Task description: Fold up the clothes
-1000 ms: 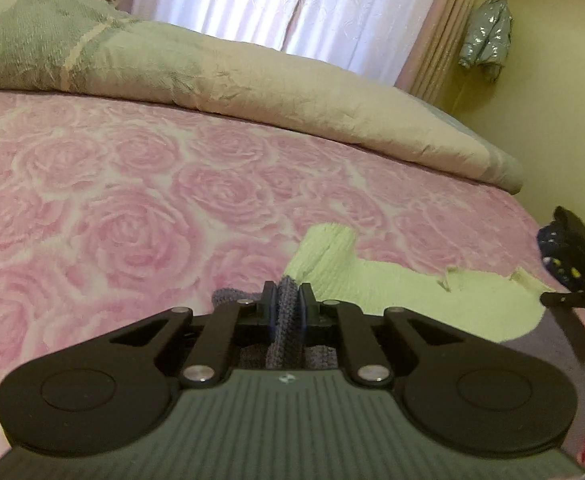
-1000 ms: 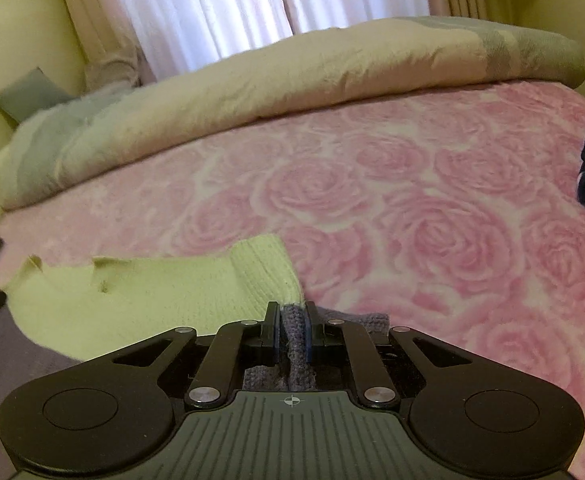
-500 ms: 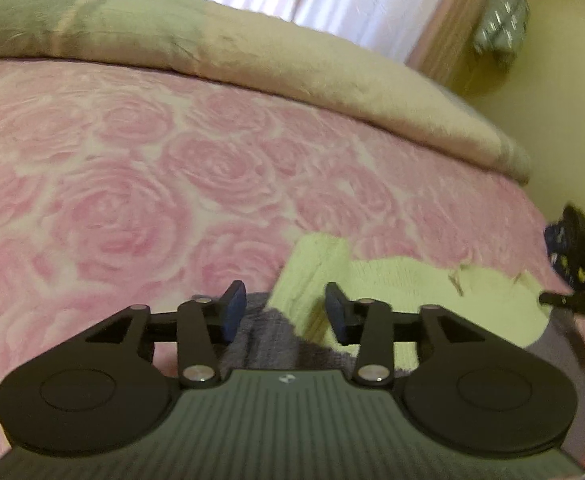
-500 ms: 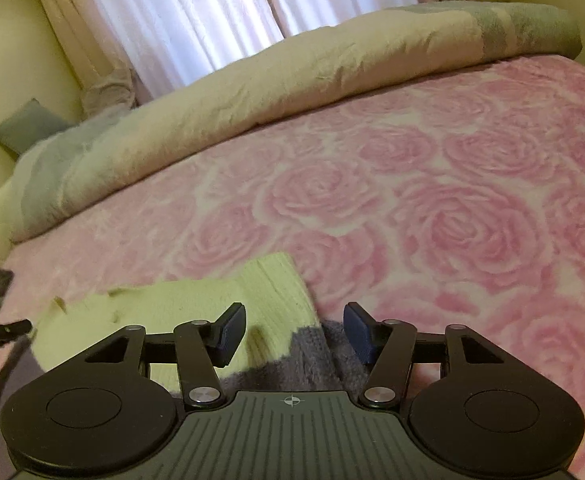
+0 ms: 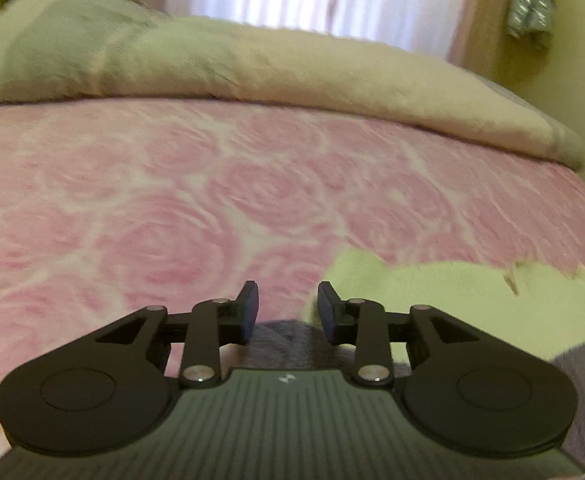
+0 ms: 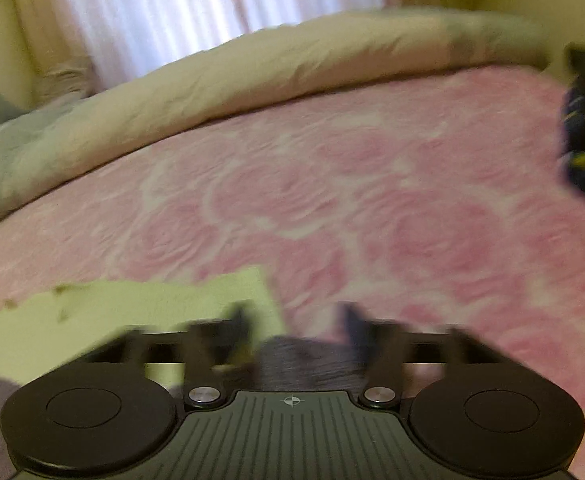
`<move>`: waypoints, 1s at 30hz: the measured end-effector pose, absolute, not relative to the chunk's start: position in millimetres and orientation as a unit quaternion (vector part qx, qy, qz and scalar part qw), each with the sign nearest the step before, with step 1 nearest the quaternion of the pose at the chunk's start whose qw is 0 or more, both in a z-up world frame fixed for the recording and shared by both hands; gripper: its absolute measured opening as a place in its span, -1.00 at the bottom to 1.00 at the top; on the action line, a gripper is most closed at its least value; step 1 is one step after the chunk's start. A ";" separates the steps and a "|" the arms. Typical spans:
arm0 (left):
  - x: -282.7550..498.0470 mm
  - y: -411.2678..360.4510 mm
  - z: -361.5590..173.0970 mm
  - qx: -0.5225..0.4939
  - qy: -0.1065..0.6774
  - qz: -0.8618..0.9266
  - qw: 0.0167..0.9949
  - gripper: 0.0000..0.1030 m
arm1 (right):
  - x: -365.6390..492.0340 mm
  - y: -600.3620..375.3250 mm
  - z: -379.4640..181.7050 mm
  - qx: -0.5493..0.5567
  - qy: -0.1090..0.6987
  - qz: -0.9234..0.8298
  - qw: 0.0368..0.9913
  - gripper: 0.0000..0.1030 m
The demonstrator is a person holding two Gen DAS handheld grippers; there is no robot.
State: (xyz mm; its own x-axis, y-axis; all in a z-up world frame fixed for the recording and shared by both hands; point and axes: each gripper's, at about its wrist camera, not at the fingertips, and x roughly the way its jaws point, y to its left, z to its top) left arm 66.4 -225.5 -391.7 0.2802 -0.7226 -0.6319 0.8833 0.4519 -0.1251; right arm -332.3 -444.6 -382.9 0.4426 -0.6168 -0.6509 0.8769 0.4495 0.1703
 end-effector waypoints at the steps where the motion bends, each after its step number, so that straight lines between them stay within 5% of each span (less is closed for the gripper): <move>1: 62.9 -218.7 -385.7 0.125 0.309 -0.508 0.795 -0.60 | -334.0 -436.4 -375.3 0.230 0.255 -0.469 0.814 0.36; 9: -34.0 -183.8 -350.6 0.161 0.262 -0.663 0.683 -0.68 | -311.3 -333.1 -350.5 0.132 0.274 -0.360 0.882 0.35; 15: -92.4 -214.6 -383.4 0.236 0.219 -0.679 0.660 -0.64 | -265.3 -301.4 -382.6 0.098 0.319 -0.307 0.892 0.35; 19: -77.6 -204.2 -405.6 0.251 0.197 -0.646 0.694 -0.64 | -285.0 -309.6 -398.0 0.100 0.312 -0.315 0.891 0.35; 22: -47.1 -183.5 -404.4 0.234 0.209 -0.620 0.720 -0.93 | -314.3 -316.6 -396.1 0.116 0.300 -0.318 0.892 0.35; 27: 5.2 -140.1 -395.7 0.164 0.277 -0.592 0.739 -0.94 | -351.5 -314.2 -391.0 0.123 0.279 -0.338 0.890 0.01; 30: 4.3 -113.6 -380.8 0.153 0.279 -0.581 0.749 -0.89 | -368.2 -306.4 -382.3 0.161 0.268 -0.377 0.872 0.02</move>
State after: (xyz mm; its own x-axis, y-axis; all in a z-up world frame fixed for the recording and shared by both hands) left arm 4.3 -113.6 -380.8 0.1688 -0.7855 -0.5954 0.9558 0.2779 -0.0957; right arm -368.2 -306.4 -382.3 0.5715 -0.5717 -0.5887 0.7444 0.6631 0.0786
